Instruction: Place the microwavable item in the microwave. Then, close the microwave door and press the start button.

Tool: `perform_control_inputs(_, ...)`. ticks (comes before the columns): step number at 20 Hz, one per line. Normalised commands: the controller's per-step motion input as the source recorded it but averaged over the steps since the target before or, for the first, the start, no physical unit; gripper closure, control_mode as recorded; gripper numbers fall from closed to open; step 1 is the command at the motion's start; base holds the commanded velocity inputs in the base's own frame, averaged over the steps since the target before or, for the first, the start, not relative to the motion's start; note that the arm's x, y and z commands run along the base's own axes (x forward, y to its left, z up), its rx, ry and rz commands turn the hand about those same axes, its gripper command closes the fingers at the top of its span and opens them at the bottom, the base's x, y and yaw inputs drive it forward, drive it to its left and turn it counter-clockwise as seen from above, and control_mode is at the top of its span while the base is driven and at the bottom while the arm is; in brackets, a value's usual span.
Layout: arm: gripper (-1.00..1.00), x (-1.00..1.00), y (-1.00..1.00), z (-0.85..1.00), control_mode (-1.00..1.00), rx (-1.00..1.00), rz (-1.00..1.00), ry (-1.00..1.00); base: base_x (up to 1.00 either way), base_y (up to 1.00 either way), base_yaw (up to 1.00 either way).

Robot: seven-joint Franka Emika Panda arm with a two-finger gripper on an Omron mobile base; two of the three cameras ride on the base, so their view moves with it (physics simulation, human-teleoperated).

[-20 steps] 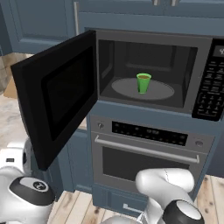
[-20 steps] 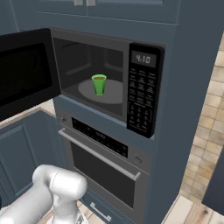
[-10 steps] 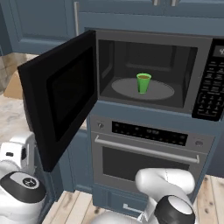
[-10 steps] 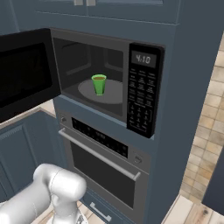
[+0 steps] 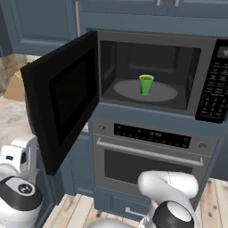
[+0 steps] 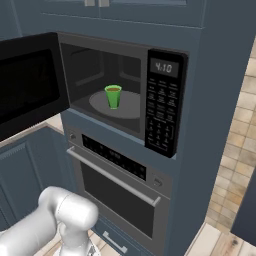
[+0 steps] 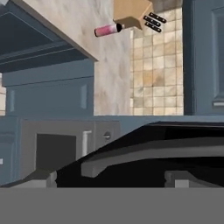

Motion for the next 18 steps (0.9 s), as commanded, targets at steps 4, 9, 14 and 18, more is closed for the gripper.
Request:
perform_control_inputs(4, -1.0, 0.29, -0.96, 0.0, -1.0, 0.09, -0.05, 0.02, 0.0, 0.0, 0.0)
perform_control_inputs(9, -1.0, 0.02, -1.0, 0.25, -1.0, 0.1, -0.08, 0.0, 0.0, 0.0, 0.0)
perform_control_inputs(14, -1.0, 0.01, -1.0, 0.44, -1.0, 0.12, -0.1, 0.0, 0.0, 0.0, 0.0)
perform_control_inputs(18, -1.0, 0.13, -1.0, 0.71, -1.0, 0.1, -0.1, 0.0, 0.0, 0.0, 0.0)
